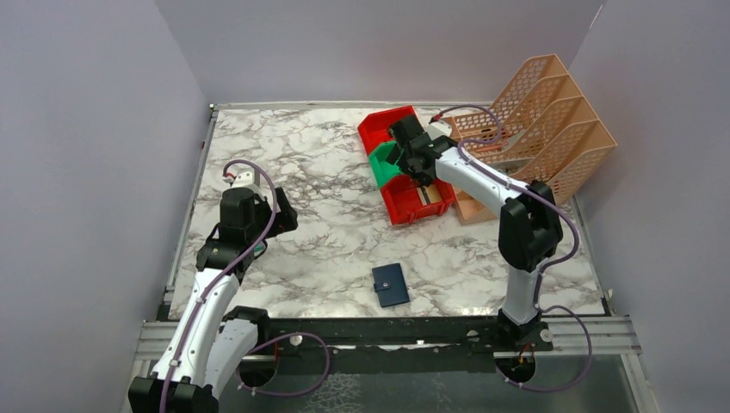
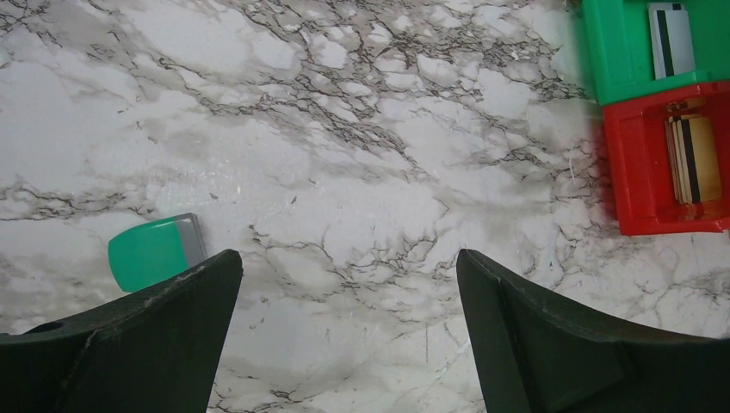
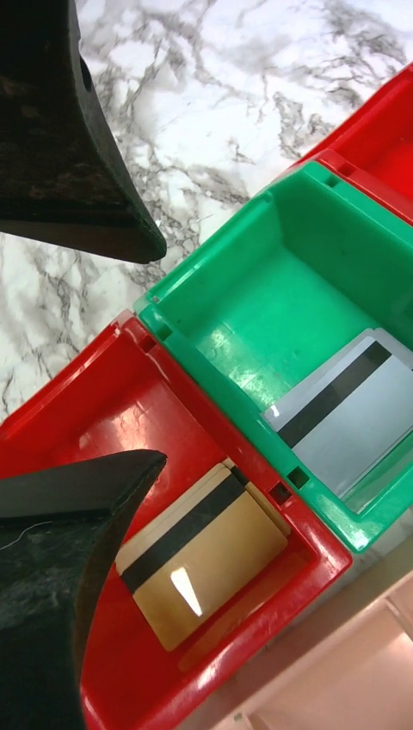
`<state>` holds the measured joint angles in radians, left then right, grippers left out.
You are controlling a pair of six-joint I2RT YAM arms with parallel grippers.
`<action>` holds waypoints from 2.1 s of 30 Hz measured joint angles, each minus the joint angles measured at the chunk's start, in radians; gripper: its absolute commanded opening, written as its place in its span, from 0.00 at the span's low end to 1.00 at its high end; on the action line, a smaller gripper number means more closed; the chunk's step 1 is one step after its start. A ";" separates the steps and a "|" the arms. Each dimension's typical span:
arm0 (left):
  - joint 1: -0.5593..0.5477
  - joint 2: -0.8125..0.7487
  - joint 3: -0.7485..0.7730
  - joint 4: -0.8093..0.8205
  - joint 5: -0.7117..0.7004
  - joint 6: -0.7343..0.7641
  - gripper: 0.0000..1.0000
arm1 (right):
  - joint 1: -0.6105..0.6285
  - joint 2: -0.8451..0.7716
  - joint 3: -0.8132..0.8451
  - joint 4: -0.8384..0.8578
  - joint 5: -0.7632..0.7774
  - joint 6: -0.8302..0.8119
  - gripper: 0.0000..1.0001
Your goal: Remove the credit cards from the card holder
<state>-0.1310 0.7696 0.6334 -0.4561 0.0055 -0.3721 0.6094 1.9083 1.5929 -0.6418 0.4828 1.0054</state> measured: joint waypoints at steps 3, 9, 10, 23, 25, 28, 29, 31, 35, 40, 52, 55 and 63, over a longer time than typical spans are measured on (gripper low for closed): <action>0.000 0.002 0.000 0.000 0.000 0.000 0.99 | -0.020 0.021 0.005 0.001 -0.033 0.063 0.78; 0.000 0.013 0.000 -0.001 0.000 0.000 0.99 | -0.041 0.076 0.024 0.001 -0.083 0.130 0.74; 0.000 0.014 0.000 0.000 0.000 0.000 0.99 | -0.042 0.090 0.034 0.000 -0.087 0.135 0.73; 0.000 0.022 0.000 -0.001 0.000 0.000 0.99 | -0.044 0.151 0.080 -0.014 -0.122 0.145 0.61; 0.000 0.022 0.000 -0.001 0.000 0.000 0.99 | -0.044 0.151 0.078 -0.014 -0.127 0.144 0.59; 0.000 0.022 0.000 -0.001 0.000 0.000 0.99 | -0.046 0.151 0.071 -0.009 -0.133 0.144 0.57; 0.000 0.022 0.000 -0.001 0.000 0.000 0.99 | -0.047 0.151 0.069 -0.007 -0.135 0.144 0.56; 0.000 0.022 0.000 -0.001 0.000 0.000 0.99 | -0.047 0.149 0.064 -0.003 -0.138 0.146 0.54; 0.000 0.022 0.000 -0.001 0.000 0.000 0.99 | -0.048 0.136 0.041 0.014 -0.149 0.145 0.53; 0.000 0.022 0.000 -0.001 0.000 0.000 0.99 | -0.049 0.111 -0.002 0.047 -0.167 0.129 0.51; 0.000 0.022 0.000 -0.001 0.000 0.000 0.99 | -0.023 0.031 -0.111 0.079 -0.190 0.029 0.51; 0.000 0.022 0.000 -0.001 0.000 0.000 0.99 | -0.003 0.008 -0.142 0.084 -0.190 0.002 0.50; 0.000 0.026 0.000 -0.002 0.000 0.000 0.99 | 0.070 -0.051 -0.227 0.114 -0.204 -0.106 0.50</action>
<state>-0.1310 0.7956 0.6334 -0.4576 0.0059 -0.3721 0.6796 1.8572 1.3663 -0.5282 0.2783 0.8989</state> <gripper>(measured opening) 0.987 0.510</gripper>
